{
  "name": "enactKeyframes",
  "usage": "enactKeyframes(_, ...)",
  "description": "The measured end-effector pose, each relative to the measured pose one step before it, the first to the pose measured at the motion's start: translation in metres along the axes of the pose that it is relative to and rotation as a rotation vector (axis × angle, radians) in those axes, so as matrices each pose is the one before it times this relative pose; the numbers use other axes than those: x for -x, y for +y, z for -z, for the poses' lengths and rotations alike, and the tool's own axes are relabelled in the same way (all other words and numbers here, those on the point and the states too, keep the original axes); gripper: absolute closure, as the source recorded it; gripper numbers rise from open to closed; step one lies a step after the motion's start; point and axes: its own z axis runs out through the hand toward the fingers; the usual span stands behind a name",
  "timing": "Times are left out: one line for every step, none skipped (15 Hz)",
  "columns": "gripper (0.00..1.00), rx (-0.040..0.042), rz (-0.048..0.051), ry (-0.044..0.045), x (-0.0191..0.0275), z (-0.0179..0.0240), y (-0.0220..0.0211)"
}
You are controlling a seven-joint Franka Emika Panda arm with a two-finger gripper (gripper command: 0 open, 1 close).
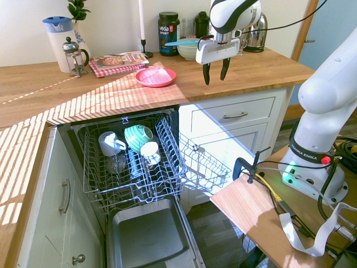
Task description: Put the plate in the dishwasher
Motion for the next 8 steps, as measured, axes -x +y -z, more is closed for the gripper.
enactKeyframes(0.0,-0.00058,-0.00024,-0.00125,-0.00033,-0.00022,0.00022)
enactKeyframes(0.0,-0.00577,-0.00067,0.00045,-0.00214,0.00193,0.00061)
enactKeyframes(0.0,-0.01366,-0.00683,0.00944,-0.00539,0.00647,-0.00134)
enactKeyframes(0.0,-0.02586,-0.01158,0.01879,-0.0098,0.0105,-0.00261)
enactKeyframes(0.0,-0.03593,-0.0071,0.0243,-0.01422,0.01161,-0.00413)
enactKeyframes(0.0,-0.03585,-0.00221,0.01648,-0.01702,0.00883,-0.00558)
enactKeyframes(0.0,-0.0352,0.00164,0.00866,-0.01618,0.00441,-0.00776)
enactKeyframes(0.0,-0.04247,0.00539,0.005,-0.01554,0.00068,-0.0119)
